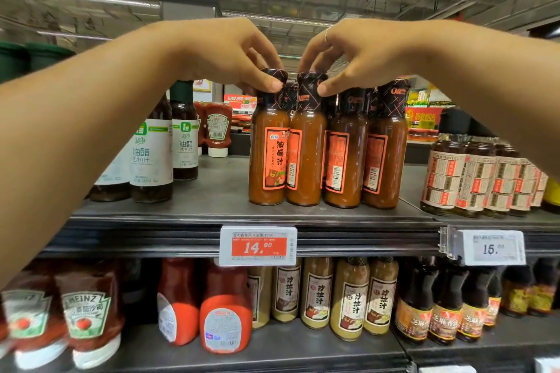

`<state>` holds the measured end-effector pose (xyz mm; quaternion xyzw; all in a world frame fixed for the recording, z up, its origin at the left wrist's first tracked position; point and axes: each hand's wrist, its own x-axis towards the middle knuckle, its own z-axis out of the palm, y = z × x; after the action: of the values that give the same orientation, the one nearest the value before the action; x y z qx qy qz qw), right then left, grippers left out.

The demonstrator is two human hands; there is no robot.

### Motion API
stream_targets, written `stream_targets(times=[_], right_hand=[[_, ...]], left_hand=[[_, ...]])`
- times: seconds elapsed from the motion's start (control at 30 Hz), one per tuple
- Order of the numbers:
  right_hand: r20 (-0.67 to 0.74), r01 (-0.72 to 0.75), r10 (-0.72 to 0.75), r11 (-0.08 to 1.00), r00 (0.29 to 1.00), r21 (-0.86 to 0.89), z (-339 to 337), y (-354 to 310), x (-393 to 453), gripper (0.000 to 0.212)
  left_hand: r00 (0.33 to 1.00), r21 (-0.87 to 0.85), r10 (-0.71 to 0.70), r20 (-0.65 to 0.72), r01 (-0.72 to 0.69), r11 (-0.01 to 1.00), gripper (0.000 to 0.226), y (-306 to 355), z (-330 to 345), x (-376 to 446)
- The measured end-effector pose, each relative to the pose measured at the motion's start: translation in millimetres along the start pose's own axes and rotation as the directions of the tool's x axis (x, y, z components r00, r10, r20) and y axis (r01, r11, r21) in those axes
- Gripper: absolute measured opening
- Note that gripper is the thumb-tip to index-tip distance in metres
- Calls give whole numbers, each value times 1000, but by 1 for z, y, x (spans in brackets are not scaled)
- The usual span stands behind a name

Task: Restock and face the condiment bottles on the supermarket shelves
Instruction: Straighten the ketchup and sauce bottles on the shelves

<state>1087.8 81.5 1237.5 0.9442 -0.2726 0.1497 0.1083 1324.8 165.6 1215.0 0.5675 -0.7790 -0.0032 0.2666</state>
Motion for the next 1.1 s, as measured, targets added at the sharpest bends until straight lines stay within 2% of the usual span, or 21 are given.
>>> stream_targets(times=[0.1,0.37,0.47,0.63,0.77,0.83,0.9,1.0,1.1], right_hand=[[5,10,-9,999,1000,-32,2,-4,2,35],[-58,-10,5,996,998,-85,7,-10,6,53],[-112,-34,22,993,993,-112,7,-13,5,53],[-148,-50,30,990,989,-133,11,-16,4,52],[-122,-56,38,988,992,-143,7,-15,-5,60],[-134,-65,49,992,990,-113,-4,-10,-16,62],[-177,-93,75,991,981,-93,-17,0,-28,54],[-259,-204,156,964,953,-171,-31,17,-40,50],[-197,-348,297,880,934,-323,-31,26,-44,62]], left_hand=[[999,-28,27,46,-26,999,34,-2,-2,-2],[995,-108,78,63,-71,992,33,-13,-3,-3],[989,-131,115,88,-103,986,34,-15,-4,-5],[987,-182,108,120,-85,980,37,-18,-5,-2],[989,-221,62,136,-31,975,41,-12,-5,-2],[996,-142,72,51,-65,988,44,-2,-4,-1],[988,-47,133,-81,-137,989,42,13,-1,4],[950,115,212,-228,-190,975,42,41,4,19],[958,393,220,-182,-135,910,60,66,15,40]])
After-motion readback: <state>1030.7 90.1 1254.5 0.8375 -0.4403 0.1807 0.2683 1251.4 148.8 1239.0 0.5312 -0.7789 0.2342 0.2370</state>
